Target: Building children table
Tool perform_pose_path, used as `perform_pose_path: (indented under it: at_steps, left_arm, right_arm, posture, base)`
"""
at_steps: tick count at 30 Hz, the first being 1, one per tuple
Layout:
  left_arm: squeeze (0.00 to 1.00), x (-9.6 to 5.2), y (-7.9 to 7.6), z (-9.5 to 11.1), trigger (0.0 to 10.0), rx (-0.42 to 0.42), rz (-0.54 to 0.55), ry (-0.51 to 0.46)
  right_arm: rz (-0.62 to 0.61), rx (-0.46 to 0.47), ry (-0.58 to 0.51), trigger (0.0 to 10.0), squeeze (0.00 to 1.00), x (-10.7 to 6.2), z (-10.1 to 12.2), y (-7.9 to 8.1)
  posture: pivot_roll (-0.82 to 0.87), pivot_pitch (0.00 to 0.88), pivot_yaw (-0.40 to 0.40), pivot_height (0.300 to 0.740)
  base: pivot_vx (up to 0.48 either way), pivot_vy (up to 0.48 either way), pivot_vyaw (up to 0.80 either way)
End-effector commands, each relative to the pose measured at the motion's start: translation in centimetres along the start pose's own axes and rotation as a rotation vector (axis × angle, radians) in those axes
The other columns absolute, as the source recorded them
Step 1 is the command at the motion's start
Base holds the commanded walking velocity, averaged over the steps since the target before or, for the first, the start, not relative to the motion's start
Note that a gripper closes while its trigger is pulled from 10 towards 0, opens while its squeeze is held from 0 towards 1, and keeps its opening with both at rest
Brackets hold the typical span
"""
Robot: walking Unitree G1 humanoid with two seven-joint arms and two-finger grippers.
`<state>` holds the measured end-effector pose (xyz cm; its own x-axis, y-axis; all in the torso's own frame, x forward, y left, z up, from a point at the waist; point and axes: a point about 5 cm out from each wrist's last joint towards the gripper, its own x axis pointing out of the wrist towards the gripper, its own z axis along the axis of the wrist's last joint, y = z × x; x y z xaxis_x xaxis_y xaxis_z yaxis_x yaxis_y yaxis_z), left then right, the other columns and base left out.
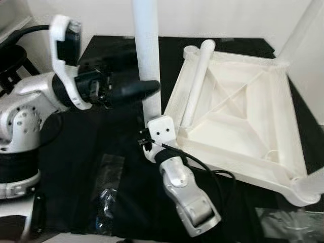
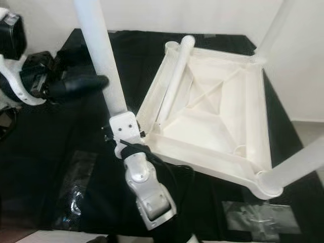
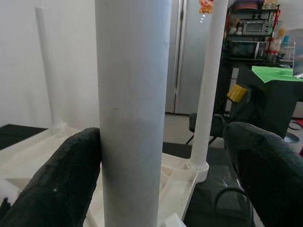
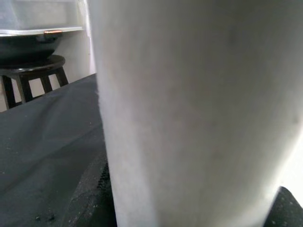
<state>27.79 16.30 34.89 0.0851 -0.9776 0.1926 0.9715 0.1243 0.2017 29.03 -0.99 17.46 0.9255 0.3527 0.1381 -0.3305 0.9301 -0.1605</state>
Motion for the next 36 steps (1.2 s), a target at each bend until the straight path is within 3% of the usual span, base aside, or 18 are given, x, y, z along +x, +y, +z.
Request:
perform_pose_path:
  at_steps: [1,3,4,7,8,12,13,19,22,23,24,27,30,32,35,36]
  left_arm:
    - [1.0,0.6,-0.5,0.2,10.0,0.019,-0.106,0.012]
    - [0.69,1.0,0.1,0.2,10.0,0.056,-0.074,0.005]
    - [0.0,1.4,0.4,0.1,10.0,0.061,-0.048,-0.002]
    - [0.0,2.1,1.0,-0.2,10.0,0.063,-0.022,-0.001]
    - [0.0,2.5,1.2,-0.3,8.7,0.064,-0.018,0.0]
    - [0.0,2.7,1.3,-0.4,8.7,0.065,-0.016,0.001]
    - [0.0,2.8,1.4,-0.4,0.0,0.057,-0.009,-0.002]
    - [0.0,2.9,1.3,-0.6,0.0,0.025,-0.06,0.015]
    - [0.0,2.9,1.2,-0.7,0.0,0.027,-0.084,0.038]
    - [0.0,2.9,1.2,-0.7,0.0,0.03,-0.092,0.045]
    - [0.0,2.8,1.2,-0.6,0.0,0.035,-0.096,0.053]
    - [0.0,2.7,1.2,-0.4,0.0,0.046,-0.105,0.064]
    - [0.0,2.7,1.2,-0.4,0.0,0.046,-0.105,0.064]
    - [0.0,2.7,1.0,-0.4,0.0,0.054,-0.11,0.073]
    - [0.0,2.6,0.9,-0.4,0.0,0.054,-0.112,0.074]
    - [0.0,2.6,0.7,-0.6,0.0,0.054,-0.114,0.077]
  right_arm:
    - [-0.019,-0.055,0.311,10.0,0.0,-1.4,-6.4,-0.7]
    - [-0.017,-0.052,0.308,10.0,0.0,-1.3,-6.4,-0.6]
    - [-0.016,-0.05,0.307,10.0,0.0,-1.3,-6.4,-0.6]
    - [-0.015,-0.048,0.304,10.0,0.0,-1.2,-6.3,-0.5]
    - [-0.014,-0.046,0.302,10.0,0.0,-1.1,-6.3,-0.5]
    - [-0.013,-0.046,0.3,10.0,0.0,-1.1,-6.3,-0.5]
    - [-0.014,-0.044,0.298,10.0,0.0,-1.1,-6.2,-0.5]
    - [-0.016,-0.035,0.272,10.0,0.0,-0.7,-5.7,-0.8]
    - [0.032,-0.019,0.197,10.0,0.0,0.0,-4.3,-1.1]
    - [0.073,-0.001,0.162,10.0,0.25,0.2,-3.7,-1.2]
    - [0.141,0.045,0.103,10.0,1.0,0.3,-2.7,-1.4]
    - [0.414,0.14,-0.097,10.0,1.0,-0.1,1.1,-3.6]
    - [0.414,0.14,-0.097,10.0,1.0,-0.1,1.1,-3.6]
    - [0.669,0.055,-0.172,10.0,1.0,-1.1,3.1,-5.8]
    - [0.78,0.002,-0.176,10.0,1.0,-1.5,3.6,-7.0]
    - [0.867,-0.029,-0.161,10.0,0.45,-1.5,4.0,-8.1]
  posture:
    - [0.0,0.189,-0.014,0.74]
    - [0.01,0.187,-0.013,0.74]
    - [0.01,0.186,-0.014,0.74]
    - [0.0,0.186,-0.012,0.74]
    - [0.0,0.186,-0.013,0.74]
    - [0.0,0.186,-0.013,0.74]
    - [0.0,0.185,-0.012,0.74]
    - [0.0,0.183,-0.005,0.74]
    - [0.01,0.181,0.002,0.74]
    - [0.01,0.181,0.002,0.74]
    - [0.01,0.18,0.005,0.74]
    - [0.01,0.18,0.009,0.74]
    - [0.01,0.18,0.009,0.74]
    - [0.01,0.178,0.007,0.74]
    - [0.01,0.177,0.007,0.74]
    - [0.01,0.179,0.005,0.74]
  base:
    - [0.0,0.0,0.0]
    - [0.0,0.0,0.0]
    - [0.0,0.0,0.0]
    - [0.0,0.0,0.0]
    - [0.0,0.0,0.0]
    - [0.0,0.0,0.0]
    - [0.0,0.0,0.0]
    - [0.0,0.0,0.0]
    - [0.0,0.0,0.0]
    - [0.0,0.0,0.0]
    - [0.0,0.0,0.0]
    - [0.0,0.0,0.0]
    - [0.0,0.0,0.0]
    - [0.0,0.0,0.0]
    - [0.0,0.0,0.0]
    - [0.0,0.0,0.0]
